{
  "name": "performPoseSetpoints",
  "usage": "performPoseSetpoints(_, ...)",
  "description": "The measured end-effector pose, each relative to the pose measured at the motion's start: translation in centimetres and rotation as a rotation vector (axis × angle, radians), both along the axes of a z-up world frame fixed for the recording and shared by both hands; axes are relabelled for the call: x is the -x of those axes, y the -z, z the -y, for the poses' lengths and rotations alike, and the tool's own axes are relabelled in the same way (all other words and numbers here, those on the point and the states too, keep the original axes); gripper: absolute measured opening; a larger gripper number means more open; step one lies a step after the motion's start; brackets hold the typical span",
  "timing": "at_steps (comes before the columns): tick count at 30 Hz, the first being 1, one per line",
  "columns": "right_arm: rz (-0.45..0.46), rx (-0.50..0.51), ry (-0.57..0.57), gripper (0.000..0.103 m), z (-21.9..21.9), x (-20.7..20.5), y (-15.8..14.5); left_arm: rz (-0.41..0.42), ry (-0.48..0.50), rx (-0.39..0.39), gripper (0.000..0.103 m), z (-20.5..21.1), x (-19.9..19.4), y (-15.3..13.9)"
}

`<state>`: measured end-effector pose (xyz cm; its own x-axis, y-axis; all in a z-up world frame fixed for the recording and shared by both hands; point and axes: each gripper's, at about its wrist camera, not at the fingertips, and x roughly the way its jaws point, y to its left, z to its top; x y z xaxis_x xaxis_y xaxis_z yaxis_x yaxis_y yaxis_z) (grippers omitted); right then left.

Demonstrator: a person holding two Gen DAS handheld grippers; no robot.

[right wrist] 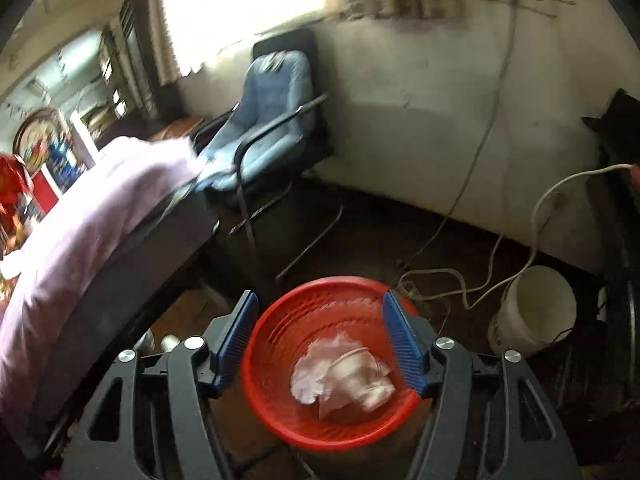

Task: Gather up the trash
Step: 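Carry the cup to the red basket and open the right gripper while the left gripper holds the bag, then open the left gripper over the red basket to drop the red snack bag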

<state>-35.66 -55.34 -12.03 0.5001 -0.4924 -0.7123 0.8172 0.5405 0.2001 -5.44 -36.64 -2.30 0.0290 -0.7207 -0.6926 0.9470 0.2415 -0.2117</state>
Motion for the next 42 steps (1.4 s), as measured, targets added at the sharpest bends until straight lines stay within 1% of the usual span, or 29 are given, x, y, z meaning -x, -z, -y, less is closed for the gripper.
performPoseSetpoints(2,0.035,0.022,0.062,0.078,0.8,1.4,-0.4,-0.008,0.071,-0.039,0.063,2.9,2.2,1.6)
performPoseSetpoints(3,0.056,0.022,0.086,0.079,1.4,2.2,-0.3,-0.009,0.091,-0.051,0.063,3.8,2.9,2.1)
performPoseSetpoints(7,0.168,-0.006,0.194,0.080,3.2,6.7,0.1,-0.029,0.220,-0.132,0.063,9.0,7.2,5.2)
performPoseSetpoints(9,0.197,-0.015,0.227,0.080,3.8,8.5,0.3,-0.039,0.277,-0.168,0.064,11.1,9.5,6.7)
performPoseSetpoints(11,0.205,-0.016,0.253,0.080,4.1,9.6,0.6,-0.053,0.336,-0.210,0.066,13.1,11.8,8.3)
performPoseSetpoints(12,0.207,-0.017,0.265,0.080,4.2,10.1,0.8,-0.057,0.365,-0.236,0.070,14.2,13.0,9.3)
performPoseSetpoints(14,0.217,-0.025,0.272,0.080,4.3,10.8,1.3,-0.054,0.382,-0.274,0.074,15.4,14.4,10.4)
performPoseSetpoints(16,0.227,-0.031,0.272,0.080,4.3,11.0,1.7,-0.075,0.397,-0.293,0.078,15.9,15.3,11.0)
performPoseSetpoints(18,0.230,-0.029,0.265,0.080,4.3,11.0,1.7,-0.087,0.401,-0.291,0.086,16.0,15.5,11.0)
performPoseSetpoints(20,0.222,-0.017,0.258,0.080,4.1,10.8,1.7,-0.074,0.392,-0.281,0.089,15.8,15.1,10.7)
performPoseSetpoints(22,0.217,-0.007,0.254,0.080,3.8,10.6,1.6,-0.062,0.375,-0.275,0.089,15.4,14.7,10.1)
performPoseSetpoints(27,0.228,0.003,0.232,0.081,3.1,10.0,0.9,-0.063,0.302,-0.254,0.089,14.4,12.7,8.5)
performPoseSetpoints(30,0.245,0.007,0.208,0.083,2.6,9.5,0.3,-0.024,0.235,-0.213,0.089,12.9,11.0,6.9)
performPoseSetpoints(34,0.243,0.034,0.164,0.085,1.4,8.1,-0.9,0.021,0.169,-0.178,0.090,10.8,9.5,5.3)
performPoseSetpoints(39,0.257,0.049,0.103,0.092,-0.2,5.9,-2.8,0.038,0.081,-0.140,0.093,7.5,6.9,3.5)
performPoseSetpoints(42,0.259,0.069,0.067,0.095,-1.6,4.6,-4.1,0.067,0.014,-0.122,0.095,5.3,5.2,2.4)
